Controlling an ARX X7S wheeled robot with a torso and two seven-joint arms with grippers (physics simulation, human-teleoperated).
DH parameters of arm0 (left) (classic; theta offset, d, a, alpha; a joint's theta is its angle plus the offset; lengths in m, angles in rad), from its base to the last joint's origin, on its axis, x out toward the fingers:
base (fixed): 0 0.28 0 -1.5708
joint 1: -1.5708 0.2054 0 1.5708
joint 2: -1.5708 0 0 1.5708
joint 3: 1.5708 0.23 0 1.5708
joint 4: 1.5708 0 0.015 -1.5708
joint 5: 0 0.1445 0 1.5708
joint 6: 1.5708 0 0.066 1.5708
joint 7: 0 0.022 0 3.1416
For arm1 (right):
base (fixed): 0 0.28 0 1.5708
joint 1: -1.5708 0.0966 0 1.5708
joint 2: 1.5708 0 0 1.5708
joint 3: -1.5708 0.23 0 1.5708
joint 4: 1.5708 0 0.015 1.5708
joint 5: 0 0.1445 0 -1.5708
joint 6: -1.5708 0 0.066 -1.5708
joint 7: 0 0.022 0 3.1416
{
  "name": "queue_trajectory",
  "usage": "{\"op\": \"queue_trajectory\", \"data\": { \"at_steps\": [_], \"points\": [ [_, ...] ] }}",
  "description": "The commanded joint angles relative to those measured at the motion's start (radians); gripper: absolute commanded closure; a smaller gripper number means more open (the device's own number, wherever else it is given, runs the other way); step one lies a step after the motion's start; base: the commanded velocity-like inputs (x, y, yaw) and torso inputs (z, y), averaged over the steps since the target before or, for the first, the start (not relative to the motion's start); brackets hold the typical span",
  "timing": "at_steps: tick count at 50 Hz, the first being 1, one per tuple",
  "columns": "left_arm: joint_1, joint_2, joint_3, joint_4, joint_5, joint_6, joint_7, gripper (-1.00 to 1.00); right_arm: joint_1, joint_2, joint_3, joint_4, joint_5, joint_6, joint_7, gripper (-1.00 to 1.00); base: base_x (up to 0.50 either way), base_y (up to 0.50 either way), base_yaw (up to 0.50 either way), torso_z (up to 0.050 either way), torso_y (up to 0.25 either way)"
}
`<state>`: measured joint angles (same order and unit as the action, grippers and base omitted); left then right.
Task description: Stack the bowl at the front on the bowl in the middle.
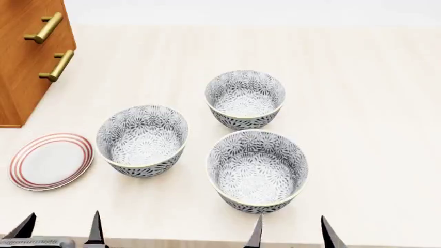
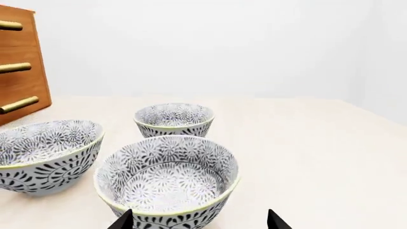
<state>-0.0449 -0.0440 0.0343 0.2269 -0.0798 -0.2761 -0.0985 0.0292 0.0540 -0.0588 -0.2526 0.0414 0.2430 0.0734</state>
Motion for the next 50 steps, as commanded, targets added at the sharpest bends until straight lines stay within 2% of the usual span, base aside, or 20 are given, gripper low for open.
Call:
{"op": "queue_trajectory", "data": {
  "at_steps": [1,2,5,9,14,26,28,38,45,50],
  "points": [
    [-0.174,-0.025,0.002,0.384,-0.095,-0.476,-0.054,-1.0,0.188,0.035,-0.013,-0.399,0.058,0.523,0.016,-1.0,0.0,0.0,0.0,0.0,0.0],
    [-0.19,-0.027,0.006,0.398,-0.094,-0.486,-0.059,-1.0,0.212,0.036,-0.013,-0.413,0.063,0.56,0.018,-1.0,0.0,0.0,0.0,0.0,0.0],
    [-0.328,-0.005,-0.03,0.467,-0.156,-0.664,-0.076,-1.0,0.352,0.056,-0.044,-0.49,0.038,0.74,0.042,-1.0,0.0,0.0,0.0,0.0,0.0],
    [-0.474,0.009,-0.067,0.522,-0.201,-0.811,-0.113,-1.0,0.485,0.06,-0.045,-0.573,0.049,0.909,0.043,-1.0,0.0,0.0,0.0,0.0,0.0],
    [-0.559,0.007,-0.075,0.574,-0.232,-0.899,-0.142,-1.0,0.569,0.062,-0.038,-0.596,0.045,0.98,0.058,-1.0,0.0,0.0,0.0,0.0,0.0],
    [-0.547,-0.028,-0.059,0.555,-0.237,-0.842,-0.158,-1.0,0.572,0.071,-0.065,-0.561,0.028,0.949,0.093,-1.0,0.0,0.45,0.0,0.0,0.0],
    [-0.512,-0.036,-0.035,0.528,-0.215,-0.775,-0.161,-1.0,0.547,0.091,-0.111,-0.483,-0.007,0.876,0.123,-1.0,0.0,0.0,0.0,0.0,0.0],
    [-0.502,-0.048,-0.024,0.523,-0.222,-0.757,-0.173,-1.0,0.544,0.097,-0.124,-0.469,-0.01,0.866,0.136,-1.0,0.0,0.0,0.0,0.0,0.0],
    [-0.506,-0.052,-0.026,0.514,-0.231,-0.755,-0.181,-1.0,0.538,0.104,-0.115,-0.481,0.031,0.832,0.092,-1.0,0.01,0.0,0.0,0.0,0.0],
    [-0.508,-0.053,-0.027,0.518,-0.242,-0.757,-0.185,-1.0,0.548,0.104,-0.117,-0.481,0.028,0.854,0.104,-1.0,0.49,0.0,0.0,0.0,0.0]
  ]
}}
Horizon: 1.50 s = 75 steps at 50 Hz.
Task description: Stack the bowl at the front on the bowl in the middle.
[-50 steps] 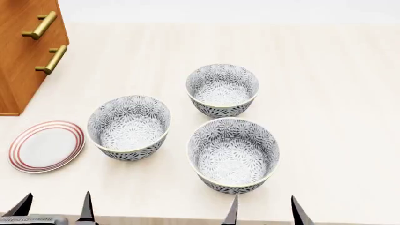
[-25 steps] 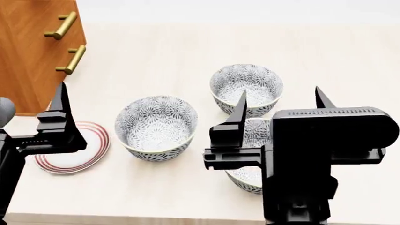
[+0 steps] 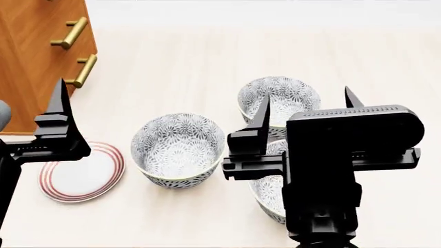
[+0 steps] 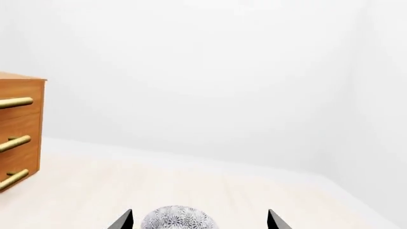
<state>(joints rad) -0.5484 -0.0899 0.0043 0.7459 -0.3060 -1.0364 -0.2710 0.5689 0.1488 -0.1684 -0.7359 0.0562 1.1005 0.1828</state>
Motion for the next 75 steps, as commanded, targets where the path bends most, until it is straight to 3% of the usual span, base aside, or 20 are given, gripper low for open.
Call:
{"op": "queue_trajectory", "data": {
  "at_steps": [1,31,44,48,52,55,59,63,68,71,75],
  "points": [
    [-0.006,-0.007,0.002,0.001,-0.018,0.001,-0.014,-1.0,0.01,0.009,-0.007,0.001,0.013,-0.002,-0.004,-1.0,0.5,0.0,0.0,0.0,0.0],
    [0.007,-0.032,0.025,-0.012,-0.04,0.03,-0.037,-1.0,-0.003,0.013,-0.004,0.016,0.027,-0.028,0.016,-1.0,0.5,0.0,0.0,0.0,0.001],
    [0.005,-0.039,0.028,-0.018,-0.051,0.036,-0.047,-1.0,0.012,0.004,0.014,0.029,0.042,-0.003,0.026,-1.0,0.01,0.0,0.0,0.0,0.0],
    [0.0,-0.041,0.03,-0.019,-0.054,0.034,-0.052,-1.0,0.099,0.01,0.028,-0.016,0.036,0.114,0.041,-1.0,0.0,0.0,0.0,0.0,0.0],
    [-0.018,-0.04,0.022,-0.017,-0.064,0.017,-0.058,-1.0,0.298,0.017,0.08,-0.037,0.049,0.312,0.023,-1.0,0.0,0.0,0.0,0.0,0.0],
    [-0.018,-0.04,0.025,-0.025,-0.065,0.025,-0.06,-1.0,0.417,-0.028,0.247,0.065,0.093,0.387,-0.04,-1.0,0.0,0.0,0.0,0.0,0.0],
    [-0.016,-0.041,0.032,-0.033,-0.064,0.033,-0.063,-1.0,0.496,-0.006,0.303,0.186,0.123,0.466,-0.078,-1.0,0.0,0.0,0.0,0.0,0.0],
    [-0.018,-0.044,0.032,-0.039,-0.067,0.035,-0.065,-1.0,0.563,0.073,0.439,0.407,0.643,0.469,0.311,-1.0,0.0,0.0,0.0,0.0,0.0],
    [-0.019,-0.048,0.033,-0.04,-0.072,0.034,-0.068,-1.0,0.695,0.14,0.376,0.563,0.648,0.466,0.37,-1.0,0.0,0.0,0.0,0.0,0.0],
    [-0.019,-0.05,0.034,-0.044,-0.075,0.037,-0.068,-1.0,0.796,0.188,0.358,0.769,0.884,0.469,0.552,-1.0,0.0,0.0,0.0,0.0,0.0],
    [-0.016,-0.052,0.04,-0.046,-0.076,0.041,-0.071,-1.0,0.831,0.191,0.357,0.841,0.89,0.435,0.563,-1.0,0.0,0.0,0.0,0.0,0.0]
  ]
}}
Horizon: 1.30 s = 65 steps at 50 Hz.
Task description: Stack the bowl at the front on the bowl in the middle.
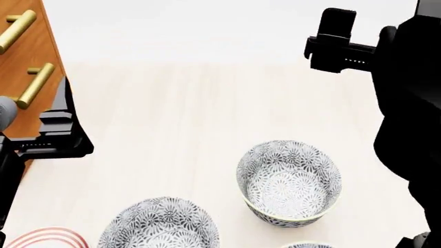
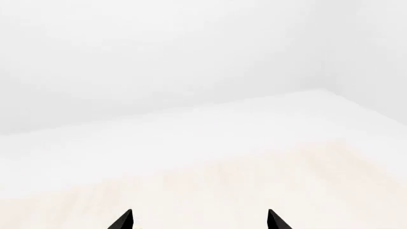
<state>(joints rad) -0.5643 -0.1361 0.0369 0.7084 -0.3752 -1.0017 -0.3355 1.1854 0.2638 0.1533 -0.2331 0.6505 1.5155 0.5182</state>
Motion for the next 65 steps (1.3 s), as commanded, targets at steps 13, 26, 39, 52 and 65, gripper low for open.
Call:
{"op": "queue_trajectory", "data": {
  "at_steps": [13,26,39,52,65],
  "points": [
    [0.004,-0.014,0.015,-0.019,-0.012,0.019,-0.014,-1.0,0.223,0.103,0.047,0.493,0.292,0.02,0.243,-1.0,0.0,0.0,0.0,0.0,0.0],
    [0.011,-0.024,0.022,-0.026,-0.016,0.032,-0.02,-1.0,0.036,0.145,0.123,0.585,0.356,-0.051,0.234,-1.0,0.0,0.0,0.0,0.0,0.0],
    [0.006,-0.031,0.026,-0.024,-0.025,0.034,-0.028,-1.0,-0.052,0.163,0.054,0.658,0.31,-0.162,0.124,-1.0,0.0,0.0,0.0,0.0,0.0],
    [0.003,-0.039,0.029,-0.02,-0.035,0.031,-0.035,-1.0,-0.087,0.155,-0.042,0.792,0.25,-0.272,-0.025,-1.0,0.0,0.0,0.0,0.0,0.0],
    [0.007,-0.045,0.032,-0.022,-0.042,0.035,-0.043,-1.0,-0.096,0.138,-0.121,0.913,0.206,-0.334,-0.141,-1.0,0.0,0.0,0.0,0.0,0.0]
  ]
}}
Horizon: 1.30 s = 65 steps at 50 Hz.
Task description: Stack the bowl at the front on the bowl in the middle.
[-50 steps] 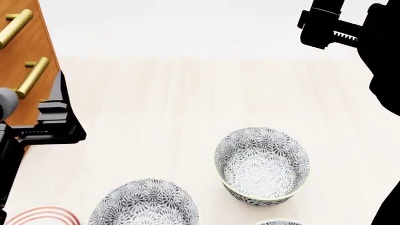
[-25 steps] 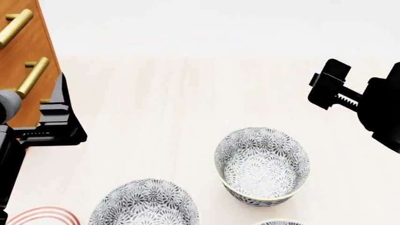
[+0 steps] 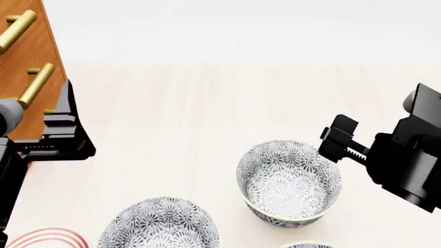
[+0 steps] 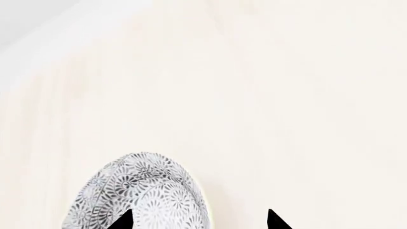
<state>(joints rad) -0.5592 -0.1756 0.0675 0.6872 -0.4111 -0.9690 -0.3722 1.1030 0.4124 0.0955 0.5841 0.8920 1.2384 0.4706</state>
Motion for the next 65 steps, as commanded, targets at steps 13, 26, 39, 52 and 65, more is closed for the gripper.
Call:
{"op": "queue_trajectory", "data": {
  "at_steps": [13,26,39,52,65],
  "points": [
    [0.006,-0.011,0.008,-0.004,-0.011,0.009,-0.014,-1.0,-0.008,-0.017,-0.114,0.179,-0.063,-0.085,-0.164,-1.0,0.0,0.0,0.0,0.0,0.0],
    [0.007,-0.019,0.01,-0.012,-0.018,0.018,-0.017,-1.0,0.004,-0.033,-0.16,0.247,-0.09,-0.117,-0.224,-1.0,0.0,0.0,0.0,0.0,0.0],
    [0.001,-0.025,0.015,-0.013,-0.025,0.018,-0.023,-1.0,0.023,-0.048,-0.2,0.336,-0.119,-0.154,-0.284,-1.0,0.0,0.0,0.0,0.0,0.0],
    [-0.001,-0.031,0.015,-0.014,-0.033,0.019,-0.029,-1.0,0.01,-0.047,-0.196,0.338,-0.117,-0.169,-0.287,-1.0,0.0,0.0,0.0,0.0,0.0],
    [0.005,-0.037,0.028,-0.025,-0.03,0.036,-0.033,-1.0,0.006,-0.046,-0.198,0.34,-0.12,-0.182,-0.29,1.0,0.0,0.0,0.0,0.0,0.0]
  ]
}}
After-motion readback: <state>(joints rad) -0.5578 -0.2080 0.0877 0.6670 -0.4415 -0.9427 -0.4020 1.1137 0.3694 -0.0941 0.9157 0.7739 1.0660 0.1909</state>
